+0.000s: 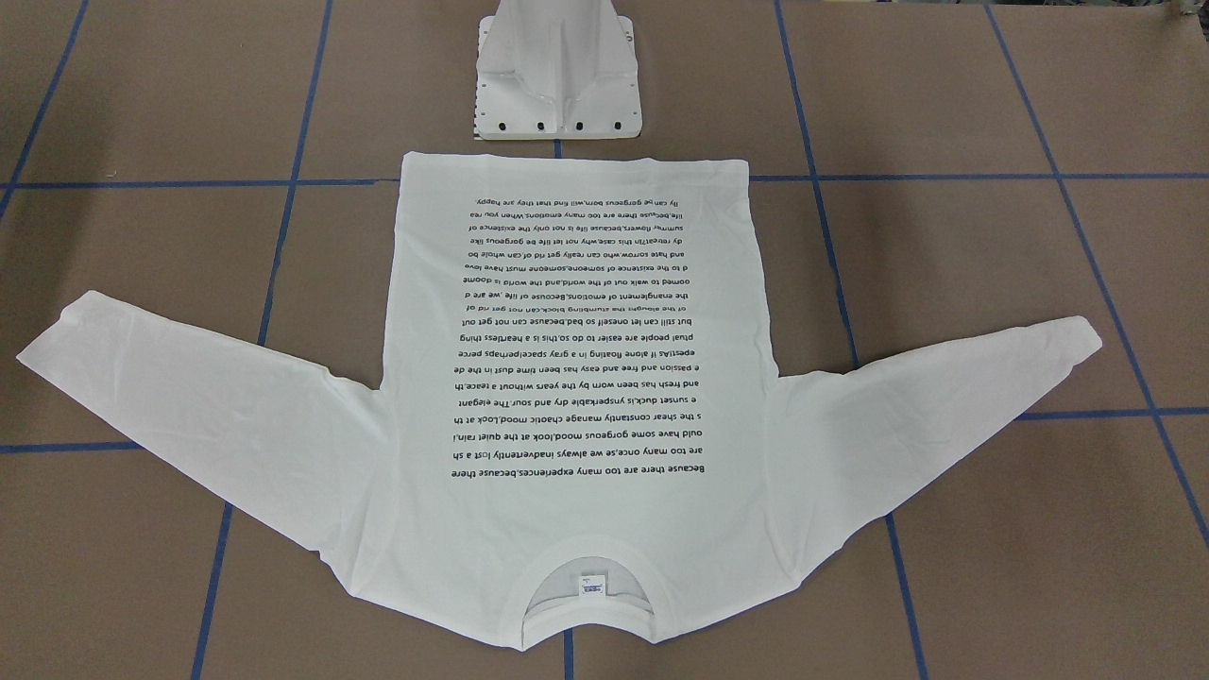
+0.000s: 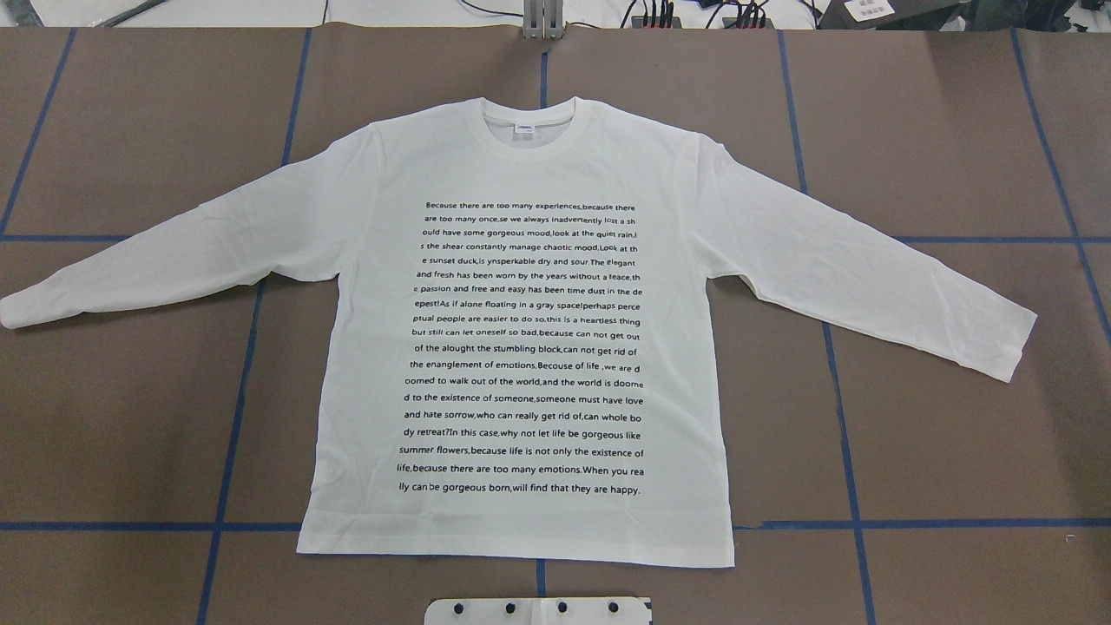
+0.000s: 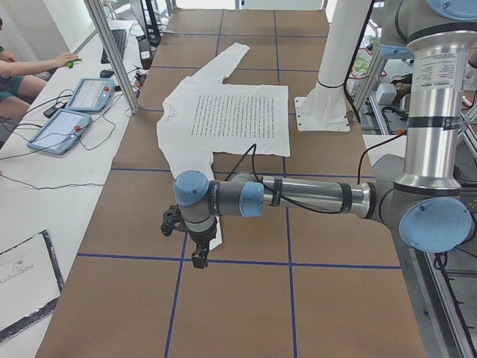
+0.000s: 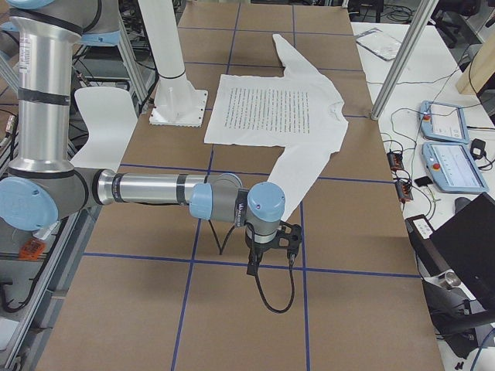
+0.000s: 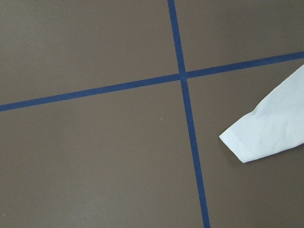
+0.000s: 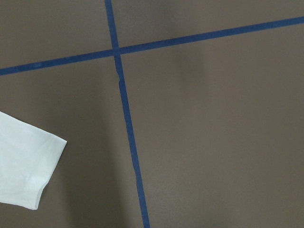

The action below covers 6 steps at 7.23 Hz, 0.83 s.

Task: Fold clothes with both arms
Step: 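Lower the right gripper toward the cuff of the sleeve nearest it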

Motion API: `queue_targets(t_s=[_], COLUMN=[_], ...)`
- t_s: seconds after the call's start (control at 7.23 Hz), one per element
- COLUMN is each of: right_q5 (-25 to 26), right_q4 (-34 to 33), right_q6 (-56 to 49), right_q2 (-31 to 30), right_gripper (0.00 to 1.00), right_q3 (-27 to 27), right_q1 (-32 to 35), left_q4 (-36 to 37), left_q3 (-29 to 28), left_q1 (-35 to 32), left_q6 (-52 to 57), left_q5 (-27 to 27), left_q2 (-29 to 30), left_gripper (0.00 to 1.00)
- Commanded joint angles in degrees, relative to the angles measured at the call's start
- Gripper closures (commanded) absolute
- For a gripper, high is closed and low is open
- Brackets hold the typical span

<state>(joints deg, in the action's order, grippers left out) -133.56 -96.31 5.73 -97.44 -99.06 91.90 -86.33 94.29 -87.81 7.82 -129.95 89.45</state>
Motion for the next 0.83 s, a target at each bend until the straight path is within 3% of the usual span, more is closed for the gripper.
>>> queue_targets(t_s=[0.0, 0.42, 0.69], right_q5=[0.1, -0.1, -1.3], right_q4=[0.2, 0.2, 0.2], right_q6=[0.6, 0.3, 0.9], right_q2=[0.1, 1.0, 3.2], right_gripper=[0.00, 0.00, 0.00], right_q3=[0.2, 0.8, 0.6], right_q1=[0.0, -0.1, -0.8], left_q4=[-0.1, -0.2, -4.8], left_q3=[0.1, 0.6, 0.0], left_q1=[0.0, 0.2, 1.0], left_q6=[0.0, -0.8, -0.5], left_q5=[0.0, -0.5, -0.8], left_q2=[0.0, 4.4, 7.3], left_gripper=[0.00, 0.00, 0.00])
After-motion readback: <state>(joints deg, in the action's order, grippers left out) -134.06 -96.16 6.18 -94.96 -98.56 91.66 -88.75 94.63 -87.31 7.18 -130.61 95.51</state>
